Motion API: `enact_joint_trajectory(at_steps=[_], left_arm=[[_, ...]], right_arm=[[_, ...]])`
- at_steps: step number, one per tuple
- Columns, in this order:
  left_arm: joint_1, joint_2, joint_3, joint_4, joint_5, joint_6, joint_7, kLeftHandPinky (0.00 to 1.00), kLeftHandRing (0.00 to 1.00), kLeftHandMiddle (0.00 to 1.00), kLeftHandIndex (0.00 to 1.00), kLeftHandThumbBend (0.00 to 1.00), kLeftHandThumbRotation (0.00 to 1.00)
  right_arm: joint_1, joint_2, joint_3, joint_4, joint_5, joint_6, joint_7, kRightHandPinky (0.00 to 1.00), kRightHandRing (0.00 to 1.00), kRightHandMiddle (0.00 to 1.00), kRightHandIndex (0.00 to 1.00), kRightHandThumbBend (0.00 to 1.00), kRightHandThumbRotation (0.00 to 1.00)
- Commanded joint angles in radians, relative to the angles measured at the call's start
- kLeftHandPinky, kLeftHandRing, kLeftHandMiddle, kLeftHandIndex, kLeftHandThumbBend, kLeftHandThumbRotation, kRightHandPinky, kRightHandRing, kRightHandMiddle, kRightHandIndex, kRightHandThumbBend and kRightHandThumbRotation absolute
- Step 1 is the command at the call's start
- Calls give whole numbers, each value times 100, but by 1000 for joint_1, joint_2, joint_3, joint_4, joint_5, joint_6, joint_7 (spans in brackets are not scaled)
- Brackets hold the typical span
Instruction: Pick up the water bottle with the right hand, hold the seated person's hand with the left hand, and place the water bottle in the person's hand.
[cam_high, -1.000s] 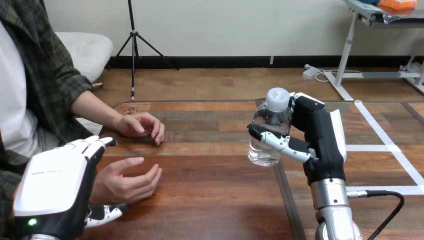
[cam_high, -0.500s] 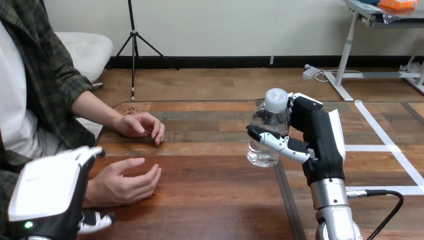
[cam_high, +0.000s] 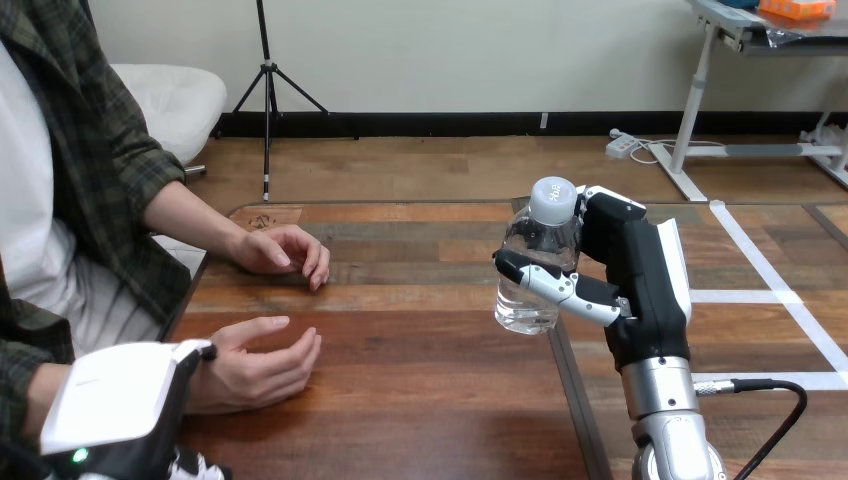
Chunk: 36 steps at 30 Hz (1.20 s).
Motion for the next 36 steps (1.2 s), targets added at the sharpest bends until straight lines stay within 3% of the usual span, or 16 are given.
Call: enact_joint_trajectory(at_steps=[1,13,19,36], left_arm=[[-91,41,-38,31,20,36,-50,79,81,82,80,88,12],[-138,67,-90,64,38,113,-163,77,79,80,78,88,6],[-159,75,-114,83,50,149,-192,77,79,80,78,88,4],[-198,77,-162,144,91,228,-163,79,80,80,79,86,0]], right_arm=[[-76,-6,-10,-37,20,-25,8,39,41,42,42,64,0],[-79,-8,-18,-23,43,-36,35,39,41,42,42,63,0],[-81,-9,-21,-18,49,-41,41,39,41,42,42,64,0],[-86,-11,-28,-8,67,-50,64,39,41,42,42,63,0]])
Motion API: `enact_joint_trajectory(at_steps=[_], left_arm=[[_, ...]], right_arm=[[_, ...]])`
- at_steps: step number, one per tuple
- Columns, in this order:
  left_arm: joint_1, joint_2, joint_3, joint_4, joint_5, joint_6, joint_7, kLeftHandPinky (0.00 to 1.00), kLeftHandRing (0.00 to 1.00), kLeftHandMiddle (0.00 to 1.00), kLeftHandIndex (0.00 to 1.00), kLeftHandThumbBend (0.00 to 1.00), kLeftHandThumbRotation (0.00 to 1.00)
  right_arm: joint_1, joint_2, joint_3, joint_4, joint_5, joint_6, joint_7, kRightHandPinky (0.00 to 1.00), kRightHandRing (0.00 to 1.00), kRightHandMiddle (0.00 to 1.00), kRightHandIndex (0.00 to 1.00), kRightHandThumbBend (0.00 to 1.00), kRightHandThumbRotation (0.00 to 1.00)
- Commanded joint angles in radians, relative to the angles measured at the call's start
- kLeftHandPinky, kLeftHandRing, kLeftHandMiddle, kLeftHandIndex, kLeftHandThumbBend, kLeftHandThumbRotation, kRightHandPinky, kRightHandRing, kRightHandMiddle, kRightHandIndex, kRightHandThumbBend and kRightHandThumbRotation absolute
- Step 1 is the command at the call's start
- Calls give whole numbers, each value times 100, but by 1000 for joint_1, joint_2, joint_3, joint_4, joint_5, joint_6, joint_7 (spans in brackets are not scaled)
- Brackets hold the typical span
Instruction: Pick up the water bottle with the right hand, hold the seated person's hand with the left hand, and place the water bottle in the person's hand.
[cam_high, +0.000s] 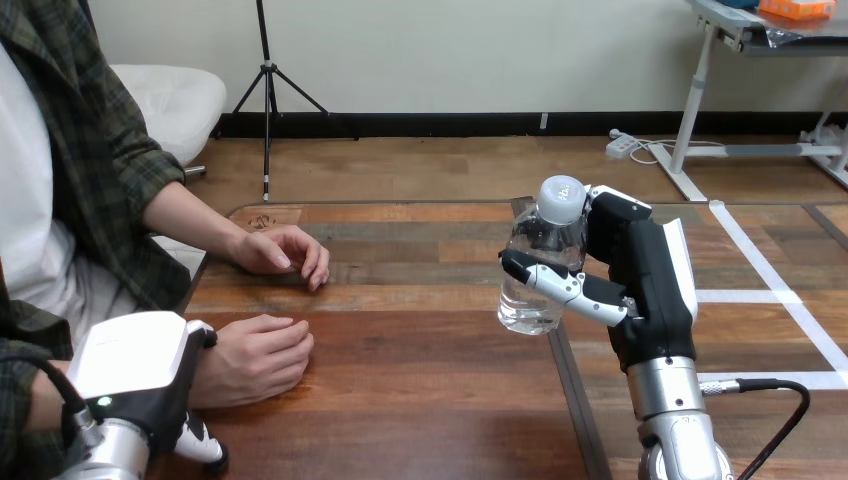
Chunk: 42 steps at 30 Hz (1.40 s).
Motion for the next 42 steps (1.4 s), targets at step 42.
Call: enact_joint_trajectory(at_steps=[42], left_arm=[[7,36,-27,202,-81,-13,418,77,79,81,80,84,0]], right_arm=[[-88,-8,-15,-12,18,-40,13,40,41,43,43,62,0]])
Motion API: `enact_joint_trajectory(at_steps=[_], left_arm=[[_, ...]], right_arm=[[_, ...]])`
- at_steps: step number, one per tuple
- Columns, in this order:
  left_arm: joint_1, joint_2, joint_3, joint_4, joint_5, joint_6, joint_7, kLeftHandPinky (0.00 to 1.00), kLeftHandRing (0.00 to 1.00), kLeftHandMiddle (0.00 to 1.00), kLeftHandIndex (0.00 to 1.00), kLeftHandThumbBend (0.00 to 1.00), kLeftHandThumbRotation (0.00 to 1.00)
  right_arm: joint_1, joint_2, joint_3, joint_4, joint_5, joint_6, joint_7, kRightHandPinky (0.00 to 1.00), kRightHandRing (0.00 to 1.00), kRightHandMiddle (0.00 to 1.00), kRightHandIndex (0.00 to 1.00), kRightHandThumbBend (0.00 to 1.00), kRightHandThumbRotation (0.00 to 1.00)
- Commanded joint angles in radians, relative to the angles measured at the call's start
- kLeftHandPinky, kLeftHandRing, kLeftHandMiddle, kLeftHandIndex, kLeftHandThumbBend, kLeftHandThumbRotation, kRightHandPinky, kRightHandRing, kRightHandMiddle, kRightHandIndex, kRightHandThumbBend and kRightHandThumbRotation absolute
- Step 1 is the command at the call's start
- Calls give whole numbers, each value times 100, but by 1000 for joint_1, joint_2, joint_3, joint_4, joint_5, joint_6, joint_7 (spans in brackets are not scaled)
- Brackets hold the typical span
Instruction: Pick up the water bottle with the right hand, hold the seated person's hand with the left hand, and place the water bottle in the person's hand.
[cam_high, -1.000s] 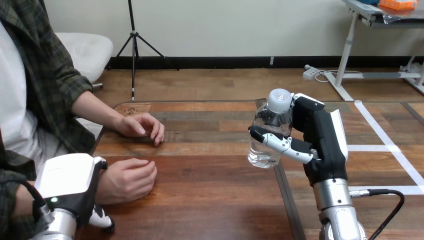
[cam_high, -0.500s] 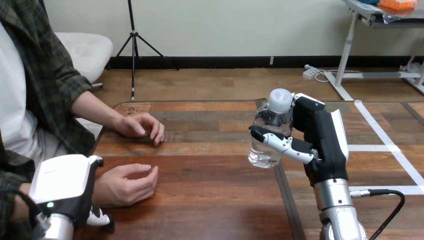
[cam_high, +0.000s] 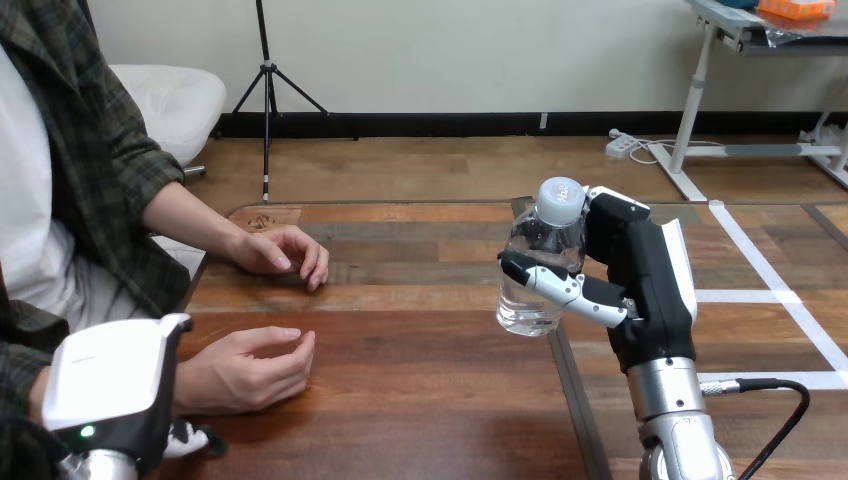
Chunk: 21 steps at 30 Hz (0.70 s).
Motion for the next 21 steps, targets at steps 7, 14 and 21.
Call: enact_joint_trajectory(at_steps=[7,14,21], left_arm=[[-37,33,-5,59,-5,26,14,77,79,80,80,84,0],[-59,40,-18,91,0,50,-13,77,79,80,79,83,0],[-81,45,-33,112,11,87,-72,78,79,79,78,82,0]], right_arm=[[-88,-5,-12,-21,9,-27,-6,40,41,43,43,62,0],[-91,-4,-14,-16,25,-33,9,40,41,43,43,62,0],[-93,-4,-17,-16,31,-33,13,39,41,43,42,62,0]])
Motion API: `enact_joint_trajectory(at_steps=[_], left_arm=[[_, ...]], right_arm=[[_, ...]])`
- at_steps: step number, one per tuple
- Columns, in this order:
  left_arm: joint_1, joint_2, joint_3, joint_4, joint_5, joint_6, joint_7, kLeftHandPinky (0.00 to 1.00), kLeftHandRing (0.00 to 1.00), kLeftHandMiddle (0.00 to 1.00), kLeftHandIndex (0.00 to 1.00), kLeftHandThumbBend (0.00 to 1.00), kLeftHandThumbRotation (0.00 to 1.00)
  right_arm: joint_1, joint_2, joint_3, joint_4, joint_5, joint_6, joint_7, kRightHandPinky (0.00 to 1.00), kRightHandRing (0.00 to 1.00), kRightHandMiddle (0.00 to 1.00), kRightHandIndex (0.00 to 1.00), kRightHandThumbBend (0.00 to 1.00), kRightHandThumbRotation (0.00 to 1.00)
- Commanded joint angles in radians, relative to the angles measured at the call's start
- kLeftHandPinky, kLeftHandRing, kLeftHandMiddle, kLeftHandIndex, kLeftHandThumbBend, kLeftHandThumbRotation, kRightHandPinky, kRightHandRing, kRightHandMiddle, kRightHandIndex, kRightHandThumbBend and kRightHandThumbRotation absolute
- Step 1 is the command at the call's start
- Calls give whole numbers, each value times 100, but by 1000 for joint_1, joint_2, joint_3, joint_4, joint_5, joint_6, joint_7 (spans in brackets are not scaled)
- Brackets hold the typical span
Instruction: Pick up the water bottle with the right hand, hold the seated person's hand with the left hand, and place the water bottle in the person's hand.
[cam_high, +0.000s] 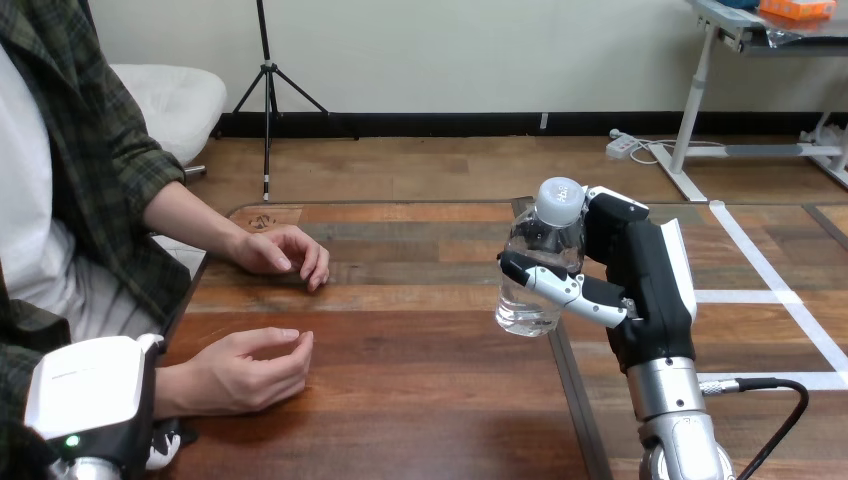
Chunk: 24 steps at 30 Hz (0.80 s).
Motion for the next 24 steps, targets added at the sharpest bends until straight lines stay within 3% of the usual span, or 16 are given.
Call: enact_joint_trajectory(at_steps=[1,9,17,24], left_arm=[[-62,27,-29,42,12,39,-60,78,79,79,78,81,0],[-102,32,-56,85,14,95,-137,80,80,80,79,78,0],[-139,39,-79,143,5,114,-155,78,79,79,78,79,0],[-161,40,-92,188,-17,112,-135,76,78,79,77,79,0]], right_arm=[[-92,-4,-17,-17,21,-32,1,39,41,43,42,62,0],[-86,-4,-18,-29,32,-20,6,39,41,43,42,62,0],[-80,-10,-17,-43,-4,-6,-28,39,41,43,42,63,0],[-78,-13,-15,-43,-22,-11,-45,39,41,43,42,64,0]])
